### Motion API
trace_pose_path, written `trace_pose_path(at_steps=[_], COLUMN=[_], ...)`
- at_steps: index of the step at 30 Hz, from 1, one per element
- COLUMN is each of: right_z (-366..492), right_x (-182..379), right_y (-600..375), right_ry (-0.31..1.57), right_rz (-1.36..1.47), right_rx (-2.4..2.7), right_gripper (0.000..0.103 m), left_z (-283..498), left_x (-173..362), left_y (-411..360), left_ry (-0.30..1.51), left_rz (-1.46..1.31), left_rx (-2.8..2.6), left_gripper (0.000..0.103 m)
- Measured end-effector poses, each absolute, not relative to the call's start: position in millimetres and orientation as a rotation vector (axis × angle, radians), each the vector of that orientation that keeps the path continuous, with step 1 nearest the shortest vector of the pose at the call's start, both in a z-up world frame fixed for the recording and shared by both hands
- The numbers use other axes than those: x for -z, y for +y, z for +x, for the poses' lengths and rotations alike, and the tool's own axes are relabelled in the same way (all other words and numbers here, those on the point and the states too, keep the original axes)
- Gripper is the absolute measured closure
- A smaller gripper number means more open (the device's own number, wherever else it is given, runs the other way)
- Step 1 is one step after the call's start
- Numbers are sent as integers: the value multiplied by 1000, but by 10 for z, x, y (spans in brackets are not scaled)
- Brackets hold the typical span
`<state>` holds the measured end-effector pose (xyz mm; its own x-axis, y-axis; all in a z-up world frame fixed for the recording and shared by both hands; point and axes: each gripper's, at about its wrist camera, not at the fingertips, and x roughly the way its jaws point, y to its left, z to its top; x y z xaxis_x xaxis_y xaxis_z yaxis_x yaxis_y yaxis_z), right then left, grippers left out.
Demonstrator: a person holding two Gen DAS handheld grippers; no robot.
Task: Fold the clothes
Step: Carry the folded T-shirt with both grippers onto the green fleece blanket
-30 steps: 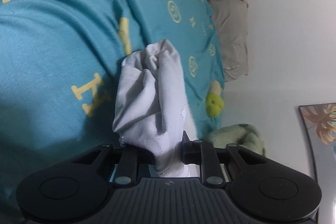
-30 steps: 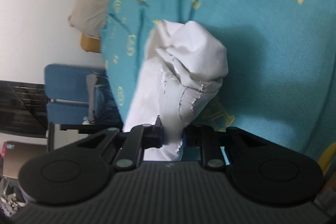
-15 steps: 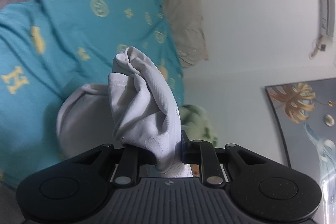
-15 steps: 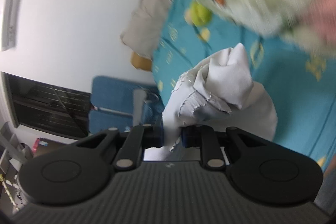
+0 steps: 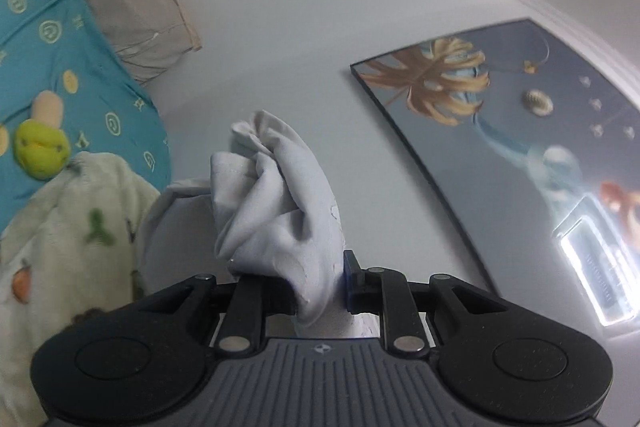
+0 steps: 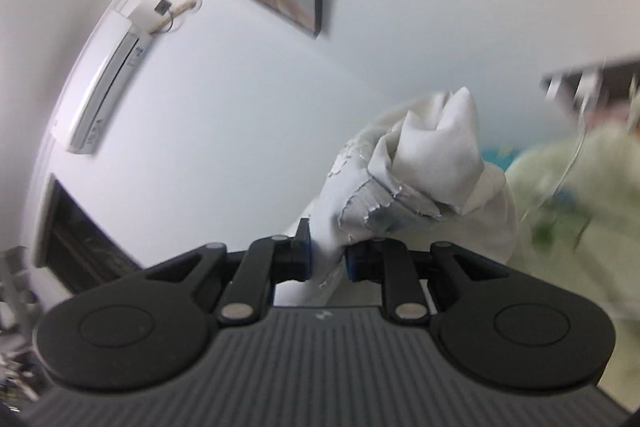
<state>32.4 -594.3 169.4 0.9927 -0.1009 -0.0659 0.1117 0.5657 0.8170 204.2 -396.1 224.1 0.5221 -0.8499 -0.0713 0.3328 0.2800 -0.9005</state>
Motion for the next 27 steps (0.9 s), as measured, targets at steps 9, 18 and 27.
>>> trace_pose_path(at_steps=[9, 18, 27], right_z=[50, -282, -535], right_x=[-329, 527, -71], right_y=[-6167, -5722, -5588], right_ry=[141, 240, 447], right_rz=[1018, 1110, 1100], right_rx=[306, 358, 480], right_gripper=[84, 82, 78], left_z=[2011, 1506, 1110], left_x=[-806, -276, -980], left_y=[-4583, -4274, -4009], left_ry=[874, 908, 818], left_rz=[-821, -612, -369], left_rx=[889, 873, 879], left_gripper=[82, 77, 12])
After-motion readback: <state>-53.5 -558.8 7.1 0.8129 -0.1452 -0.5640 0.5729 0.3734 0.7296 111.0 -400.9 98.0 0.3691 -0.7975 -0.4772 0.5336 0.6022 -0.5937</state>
